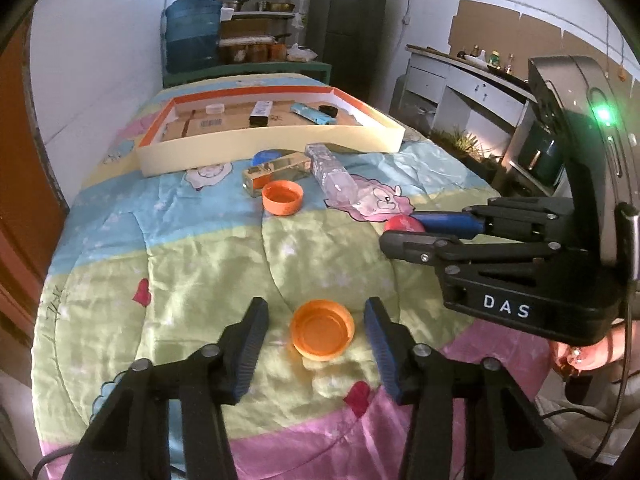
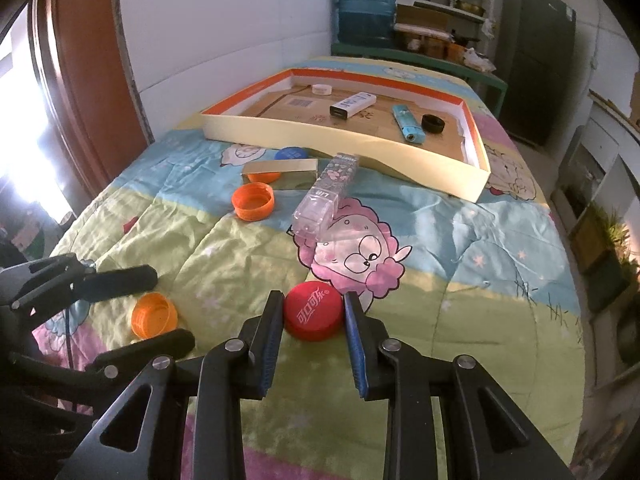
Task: Organize rigid objects
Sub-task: 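Grasp the orange cap with the left gripper while the right grasps the red cap, then carry the orange cap and red cap with both grippers into the box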
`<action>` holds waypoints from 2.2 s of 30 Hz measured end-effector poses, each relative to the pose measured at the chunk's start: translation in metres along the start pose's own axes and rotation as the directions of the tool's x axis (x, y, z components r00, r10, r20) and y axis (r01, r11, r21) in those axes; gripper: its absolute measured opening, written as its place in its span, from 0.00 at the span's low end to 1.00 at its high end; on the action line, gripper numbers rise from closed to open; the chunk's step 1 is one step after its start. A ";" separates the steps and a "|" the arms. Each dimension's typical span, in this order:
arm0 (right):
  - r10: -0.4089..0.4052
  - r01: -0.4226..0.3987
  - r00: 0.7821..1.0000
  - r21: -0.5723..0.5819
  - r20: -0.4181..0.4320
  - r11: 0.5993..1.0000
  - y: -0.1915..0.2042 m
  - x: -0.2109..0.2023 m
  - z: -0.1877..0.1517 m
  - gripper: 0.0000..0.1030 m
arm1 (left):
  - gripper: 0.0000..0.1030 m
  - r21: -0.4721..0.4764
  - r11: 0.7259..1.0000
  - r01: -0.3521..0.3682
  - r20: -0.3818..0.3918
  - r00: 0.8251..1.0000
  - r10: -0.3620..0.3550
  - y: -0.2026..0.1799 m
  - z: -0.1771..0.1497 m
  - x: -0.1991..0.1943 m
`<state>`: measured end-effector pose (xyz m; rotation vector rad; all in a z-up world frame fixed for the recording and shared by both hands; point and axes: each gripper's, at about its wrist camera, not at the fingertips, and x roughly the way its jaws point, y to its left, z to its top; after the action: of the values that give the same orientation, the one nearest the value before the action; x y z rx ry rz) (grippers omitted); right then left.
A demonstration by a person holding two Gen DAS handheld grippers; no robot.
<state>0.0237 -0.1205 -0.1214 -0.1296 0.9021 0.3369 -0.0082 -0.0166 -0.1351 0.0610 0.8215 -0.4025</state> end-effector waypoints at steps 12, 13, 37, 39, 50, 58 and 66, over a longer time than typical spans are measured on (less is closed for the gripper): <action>0.004 -0.004 1.000 0.015 0.016 1.000 -0.002 -0.004 0.006 0.30 | 0.29 -0.024 1.000 -0.005 0.038 0.999 0.006 0.006 0.009 -0.009; 0.005 -0.005 1.000 0.016 0.020 1.000 -0.002 -0.005 0.007 0.30 | 0.29 -0.026 1.000 -0.006 0.040 0.999 0.007 0.007 0.010 -0.010; -0.011 0.010 0.992 0.006 0.127 1.000 -0.027 -0.014 0.083 0.30 | 0.29 -0.088 0.994 -0.063 0.126 0.989 0.074 0.044 0.117 -0.010; -0.016 0.016 0.991 0.004 0.133 1.000 -0.030 -0.013 0.090 0.30 | 0.29 -0.097 0.993 -0.064 0.130 0.989 0.076 0.048 0.127 -0.007; -0.004 0.003 0.991 0.002 0.135 1.000 -0.049 0.010 0.132 0.30 | 0.29 -0.113 0.987 -0.116 0.132 0.983 0.131 0.071 0.177 0.023; 0.017 -0.018 0.994 0.010 0.112 1.000 -0.057 0.038 0.157 0.30 | 0.29 -0.153 0.977 -0.151 0.101 0.981 0.168 0.092 0.195 0.056; 0.025 -0.026 0.997 0.010 0.073 1.000 -0.064 0.070 0.169 0.30 | 0.29 -0.181 0.969 -0.165 0.068 0.981 0.180 0.107 0.202 0.083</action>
<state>0.2112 -0.1220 -0.0745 -0.0948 0.8335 0.3583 0.2235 0.0139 -0.0682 -0.0471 0.7588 -0.1661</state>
